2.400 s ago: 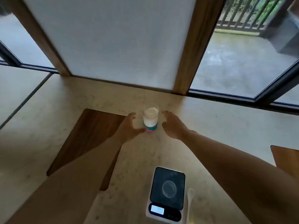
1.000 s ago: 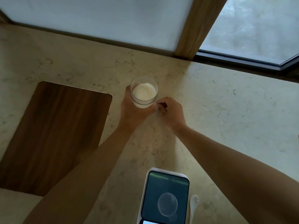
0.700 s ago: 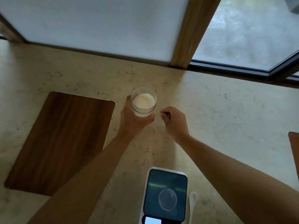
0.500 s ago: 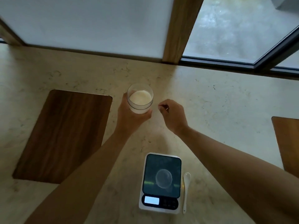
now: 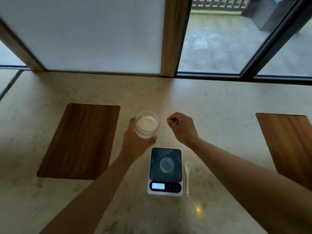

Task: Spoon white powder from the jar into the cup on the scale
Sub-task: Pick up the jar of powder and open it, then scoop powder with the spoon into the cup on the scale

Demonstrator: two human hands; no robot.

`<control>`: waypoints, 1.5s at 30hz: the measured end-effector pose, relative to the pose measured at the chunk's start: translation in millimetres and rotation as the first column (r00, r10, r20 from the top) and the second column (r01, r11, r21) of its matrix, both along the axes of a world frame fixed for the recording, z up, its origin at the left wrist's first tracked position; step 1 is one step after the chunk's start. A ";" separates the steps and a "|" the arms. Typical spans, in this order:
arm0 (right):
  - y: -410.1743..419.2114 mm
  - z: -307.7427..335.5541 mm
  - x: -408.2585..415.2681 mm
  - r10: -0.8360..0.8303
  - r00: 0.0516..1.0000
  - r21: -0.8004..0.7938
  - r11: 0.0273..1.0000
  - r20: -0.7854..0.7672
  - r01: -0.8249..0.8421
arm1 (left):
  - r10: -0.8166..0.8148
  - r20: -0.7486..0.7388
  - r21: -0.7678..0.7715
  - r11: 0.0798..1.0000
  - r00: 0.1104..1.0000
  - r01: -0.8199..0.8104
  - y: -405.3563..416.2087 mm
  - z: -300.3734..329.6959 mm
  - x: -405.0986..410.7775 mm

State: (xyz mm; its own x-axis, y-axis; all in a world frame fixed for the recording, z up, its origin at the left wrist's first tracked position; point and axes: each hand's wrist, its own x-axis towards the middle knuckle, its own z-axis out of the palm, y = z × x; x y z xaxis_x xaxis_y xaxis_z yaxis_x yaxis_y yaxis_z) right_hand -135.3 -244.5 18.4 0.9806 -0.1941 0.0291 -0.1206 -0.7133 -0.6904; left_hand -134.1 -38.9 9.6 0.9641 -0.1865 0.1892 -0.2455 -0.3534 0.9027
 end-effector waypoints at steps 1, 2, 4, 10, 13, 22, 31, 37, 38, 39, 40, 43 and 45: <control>0.1 2.6 -6.3 0.004 1.000 0.006 1.000 -0.013 -0.004 | -0.009 0.005 0.015 1.000 1.000 0.009 2.1 1.6 -5.8; 0.1 4.4 -12.4 0.005 1.000 0.011 1.000 -0.021 -0.005 | -0.016 0.011 0.035 0.999 1.000 0.016 4.1 2.9 -10.9; -1.0 7.1 -27.2 -0.003 1.000 0.009 1.000 -0.025 0.003 | -0.035 0.025 0.076 0.997 0.999 0.033 8.2 6.4 -21.9; -12.9 2.6 -65.0 -0.054 0.993 0.014 0.998 -0.104 0.056 | -0.033 0.017 0.104 0.994 0.999 0.031 15.5 10.6 -46.2; -22.0 -4.1 -79.0 -0.077 0.983 -0.007 0.997 -0.164 0.077 | -0.046 0.016 0.097 0.994 0.999 0.045 16.9 7.7 -53.7; -29.0 -55.1 -143.0 -0.145 0.902 -0.151 0.984 -0.406 0.091 | -0.114 -0.031 0.111 0.987 0.993 0.117 21.9 -2.9 -75.4; -23.5 -72.6 -157.8 -0.202 0.758 -0.147 0.979 -0.621 0.140 | -0.090 -0.077 0.153 0.983 0.993 0.101 30.2 -16.4 -89.7; -19.5 -78.5 -162.5 -0.197 0.710 -0.175 0.979 -0.676 0.105 | -0.067 -0.104 0.152 0.985 0.992 0.082 36.3 -21.2 -96.7; -18.9 -79.6 -163.2 -0.189 0.703 -0.163 0.981 -0.686 0.105 | -0.067 -0.109 0.153 0.985 0.992 0.084 37.4 -22.4 -99.0; -18.7 -81.1 -164.0 -0.181 0.696 -0.146 0.983 -0.695 0.109 | -0.072 -0.112 0.155 0.984 0.991 0.090 38.6 -23.7 -101.2; -18.2 -82.4 -164.8 -0.173 0.689 -0.129 0.985 -0.703 0.116 | -0.078 -0.115 0.160 0.982 0.990 0.096 39.7 -24.9 -103.4; -16.1 -85.7 -167.6 -0.161 0.678 -0.096 0.987 -0.717 0.132 | -0.091 -0.134 0.175 0.978 0.987 0.114 42.2 -28.4 -108.1; -15.0 -87.3 -168.8 -0.153 0.673 -0.118 0.988 -0.723 0.098 | -0.106 -0.143 0.182 0.974 0.984 0.132 43.1 -30.5 -110.5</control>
State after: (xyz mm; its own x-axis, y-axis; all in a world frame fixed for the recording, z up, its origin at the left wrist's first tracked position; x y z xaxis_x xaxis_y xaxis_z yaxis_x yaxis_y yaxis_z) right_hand -304.0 -259.5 -68.9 0.6623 -0.3419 -0.6667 -0.6574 -0.6920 -0.2982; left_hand -244.6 4.2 -20.9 0.9468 -0.3216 0.0121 -0.1796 -0.4969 0.8490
